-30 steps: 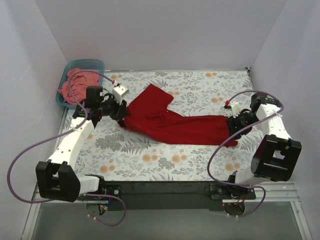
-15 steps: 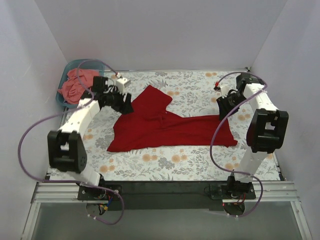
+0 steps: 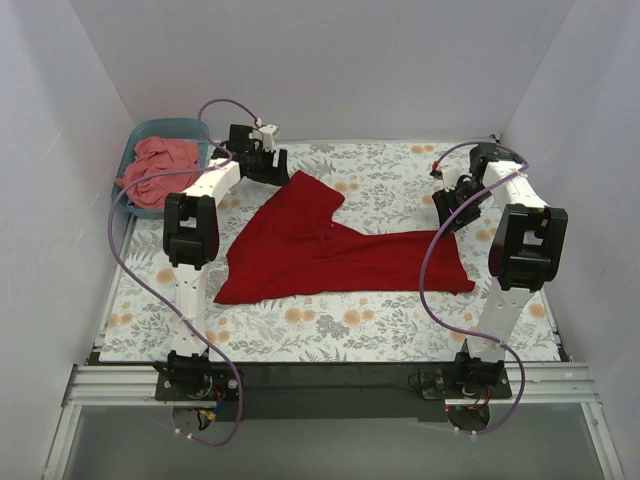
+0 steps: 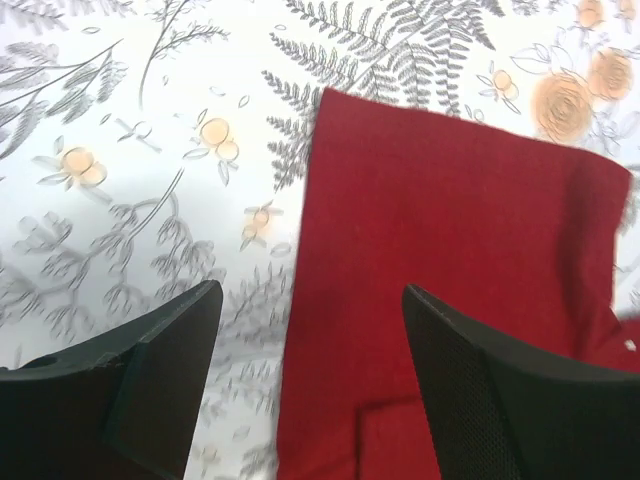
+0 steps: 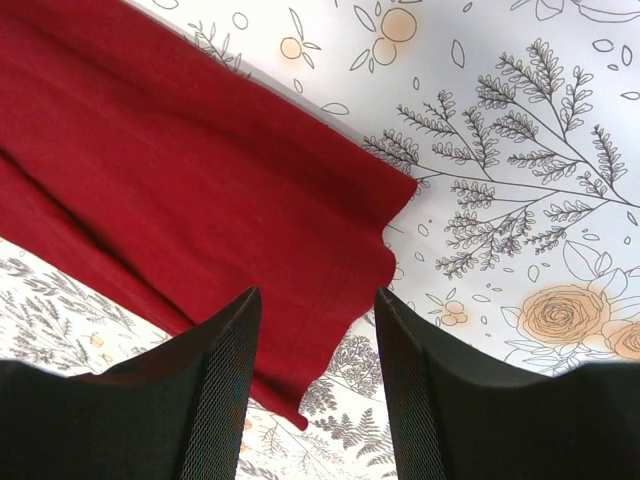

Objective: Fold and stack the t-shirts
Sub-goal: Flatten the tshirt out

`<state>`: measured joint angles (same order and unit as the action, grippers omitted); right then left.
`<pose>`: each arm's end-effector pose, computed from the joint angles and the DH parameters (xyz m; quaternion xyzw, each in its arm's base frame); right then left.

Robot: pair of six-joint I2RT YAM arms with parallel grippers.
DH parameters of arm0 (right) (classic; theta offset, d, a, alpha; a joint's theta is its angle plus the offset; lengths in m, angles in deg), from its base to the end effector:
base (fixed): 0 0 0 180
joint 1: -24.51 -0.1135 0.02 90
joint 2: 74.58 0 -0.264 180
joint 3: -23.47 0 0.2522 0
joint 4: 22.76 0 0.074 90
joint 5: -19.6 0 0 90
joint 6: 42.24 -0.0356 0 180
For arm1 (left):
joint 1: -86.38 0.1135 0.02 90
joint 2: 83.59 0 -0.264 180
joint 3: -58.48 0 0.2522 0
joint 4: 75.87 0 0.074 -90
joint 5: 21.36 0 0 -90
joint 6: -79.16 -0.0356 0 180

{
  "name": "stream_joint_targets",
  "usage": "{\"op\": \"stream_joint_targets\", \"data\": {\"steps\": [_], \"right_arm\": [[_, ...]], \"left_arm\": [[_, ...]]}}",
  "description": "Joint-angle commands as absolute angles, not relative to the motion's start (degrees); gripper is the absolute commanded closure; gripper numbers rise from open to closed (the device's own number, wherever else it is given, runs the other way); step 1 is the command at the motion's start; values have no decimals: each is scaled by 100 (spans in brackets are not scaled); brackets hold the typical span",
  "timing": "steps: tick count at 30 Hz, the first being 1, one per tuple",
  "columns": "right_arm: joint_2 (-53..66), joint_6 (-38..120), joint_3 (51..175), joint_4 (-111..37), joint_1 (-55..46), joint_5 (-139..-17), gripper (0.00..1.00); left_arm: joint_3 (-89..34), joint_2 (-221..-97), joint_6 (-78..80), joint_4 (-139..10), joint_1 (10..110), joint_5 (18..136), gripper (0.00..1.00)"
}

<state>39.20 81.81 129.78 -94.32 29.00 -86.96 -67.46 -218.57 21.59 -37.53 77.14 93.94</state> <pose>0.3967 -0.0210 0.2162 -0.2646 0.9489 0.1041 0.1366 0.5183 -0.0997 0.1825 -0.1047 0.9065 -0.3168 0.2588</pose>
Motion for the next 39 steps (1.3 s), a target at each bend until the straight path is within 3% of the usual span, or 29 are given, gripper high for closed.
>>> {"op": "stream_joint_targets", "data": {"steps": [1, 5, 7, 8, 12, 16, 21, 23, 28, 29, 30, 32, 37, 39], "right_arm": [[3871, 8204, 12951, -9269, 2899, -8456, 43], [3889, 8187, 13047, -9225, 2917, -8341, 39], [3950, 8195, 13057, -9242, 2917, -8280, 29], [3959, 8230, 13048, -9242, 2917, -8245, 17], [4073, 8318, 13022, -9277, 2917, -8489, 16], [4126, 8415, 12951, -9418, 2908, -8780, 23], [4197, 8573, 12837, -9594, 2908, -9008, 48], [4144, 8591, 12793, -9629, 2908, -9087, 58], [3942, 8643, 12775, -9717, 2908, -9202, 68], [3924, 8670, 12749, -9717, 2908, -9237, 74], [3898, 8661, 12758, -9734, 2908, -9246, 79], [3854, 8644, 12932, -9743, 2900, -9368, 98], [3459, 9125, 13732, -10574, 2899, -10333, 99], [2933, 9810, 13516, -10980, 2891, -10433, 99]], "left_arm": [[-7287, -21937, 2265, -3960, 7451, 8983, 28], [-7471, -22332, 2204, -4233, 7276, 8632, 25], [-7699, -22473, 2142, -4224, 7205, 8526, 25], [-7761, -22553, 2125, -4224, 7162, 8500, 24], [-8069, -22904, 2072, -4224, 7038, 8315, 21], [-8263, -23115, 2124, -4216, 6977, 8297, 19], [-8281, -23256, 2002, -4268, 6836, 8297, 20], [-8298, -23318, 1923, -4277, 6784, 8254, 31], [-8316, -23336, 1940, -4295, 6774, 8218, 67], [-8325, -23336, 1940, -4329, 6774, 8235, 80], [-8342, -23336, 1966, -4347, 6783, 8218, 100], [-8447, -23318, 2124, -4339, 6801, 8148, 100], [-8430, -22853, 2248, -4462, 7064, 8165, 100], [-8334, -22634, 2177, -4427, 7222, 8200, 100]]}}
